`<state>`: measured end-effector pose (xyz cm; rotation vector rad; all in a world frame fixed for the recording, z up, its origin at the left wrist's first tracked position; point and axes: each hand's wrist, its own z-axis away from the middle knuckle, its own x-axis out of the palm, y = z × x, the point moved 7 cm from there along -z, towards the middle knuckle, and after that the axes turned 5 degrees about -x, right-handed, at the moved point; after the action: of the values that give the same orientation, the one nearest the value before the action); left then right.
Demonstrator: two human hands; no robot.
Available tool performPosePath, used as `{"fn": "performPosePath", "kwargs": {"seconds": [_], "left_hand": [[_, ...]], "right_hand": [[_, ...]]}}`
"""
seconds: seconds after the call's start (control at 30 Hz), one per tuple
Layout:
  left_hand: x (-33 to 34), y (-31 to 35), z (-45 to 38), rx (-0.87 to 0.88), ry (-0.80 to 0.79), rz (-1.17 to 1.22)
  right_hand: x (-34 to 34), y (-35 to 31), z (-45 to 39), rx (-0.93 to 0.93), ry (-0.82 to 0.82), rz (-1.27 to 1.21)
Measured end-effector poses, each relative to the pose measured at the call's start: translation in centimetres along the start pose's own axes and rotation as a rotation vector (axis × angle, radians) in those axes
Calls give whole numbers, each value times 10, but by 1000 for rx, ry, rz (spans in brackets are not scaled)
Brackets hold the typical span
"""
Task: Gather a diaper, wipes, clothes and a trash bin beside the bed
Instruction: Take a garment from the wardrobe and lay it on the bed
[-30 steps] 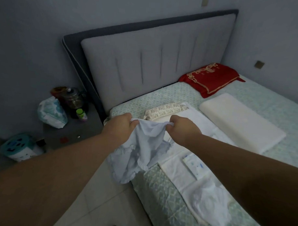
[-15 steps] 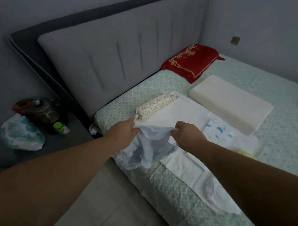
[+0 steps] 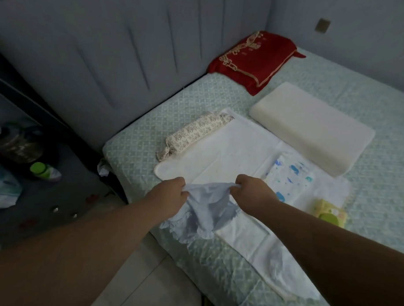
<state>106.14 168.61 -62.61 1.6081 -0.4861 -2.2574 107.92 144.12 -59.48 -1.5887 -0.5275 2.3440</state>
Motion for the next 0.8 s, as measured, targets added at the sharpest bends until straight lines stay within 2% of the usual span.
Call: {"fn": "performPosePath", "kwargs": {"seconds": [0.3,0.5,0.63,0.8], "left_hand": [[30,-25,-48,-98,-26,43],[13,-44,-79,-230,45,12],[-6,-55,-92,-344,149,48],[-10,-68,-97,-404,124,86]], "right_hand": [[24,25,-69,10,-126,8],[24,16,-111,-26,-154,2],[19,8,-130,-46,-126,-4],[19,8,-141,-41,-143,13]]}}
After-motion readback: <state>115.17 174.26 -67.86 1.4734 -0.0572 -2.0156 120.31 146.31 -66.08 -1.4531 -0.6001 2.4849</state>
